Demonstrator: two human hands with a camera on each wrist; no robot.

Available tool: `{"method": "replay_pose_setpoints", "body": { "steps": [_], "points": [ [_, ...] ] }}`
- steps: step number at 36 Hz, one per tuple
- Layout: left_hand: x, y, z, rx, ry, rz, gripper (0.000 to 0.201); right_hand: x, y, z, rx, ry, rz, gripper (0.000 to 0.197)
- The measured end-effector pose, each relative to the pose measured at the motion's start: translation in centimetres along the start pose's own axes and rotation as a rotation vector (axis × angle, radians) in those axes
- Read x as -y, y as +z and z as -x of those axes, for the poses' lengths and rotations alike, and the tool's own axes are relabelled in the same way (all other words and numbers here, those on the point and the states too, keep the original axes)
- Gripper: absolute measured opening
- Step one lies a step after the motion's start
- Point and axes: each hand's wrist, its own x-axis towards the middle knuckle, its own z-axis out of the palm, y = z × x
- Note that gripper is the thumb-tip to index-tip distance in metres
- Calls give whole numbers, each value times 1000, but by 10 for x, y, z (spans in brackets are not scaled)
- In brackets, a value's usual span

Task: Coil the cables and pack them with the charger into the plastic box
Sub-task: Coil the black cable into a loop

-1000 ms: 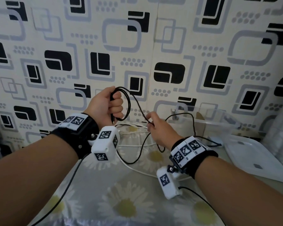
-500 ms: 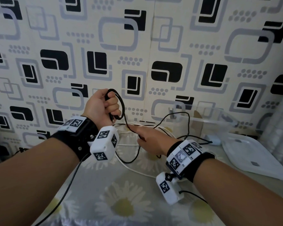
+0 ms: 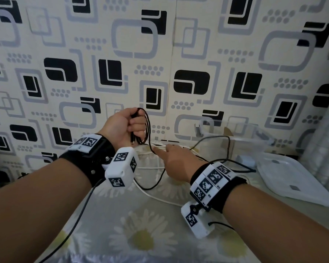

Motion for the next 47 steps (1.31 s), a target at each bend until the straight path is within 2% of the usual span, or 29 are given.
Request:
{"method": "replay_pose_setpoints", "body": {
  "steps": [6,11,13,17,20,26,29,31,35,40,47],
  "points": [
    [1,-4,-1,23,11,47,14,3,-2,0,10,-64,-17,72],
    [8,-9,-6,7,54,86,36,6,-6,2,-17,-159,-42,63],
    [11,-9,-7,-6,77,39,36,6,-7,2,-57,-197,-58,59],
    [18,-3,-5,-48,138,-247,31,5,-6,4,-212,-259,-135,51],
    [23,3,-4,-81,177,-395,26,5,-6,9,-304,-298,-287,23],
    [31,0,-4,-149,194,-675,20,4,-5,8,-366,-294,-456,29],
    [35,-4,-4,-194,247,-1005,24,2,-5,6,-425,-294,-566,31],
    [37,-6,-6,-219,238,-1131,25,0,-3,4,-481,-298,-632,29],
    [41,-4,-6,-179,129,-1160,26,-2,-5,3,-527,-236,-741,28],
    [42,-2,-3,-175,156,-1321,24,-6,-5,4,-535,-139,-801,25],
    [46,-8,-7,-169,198,-1492,21,-18,-4,-3,-635,50,-814,11]
  ]
}}
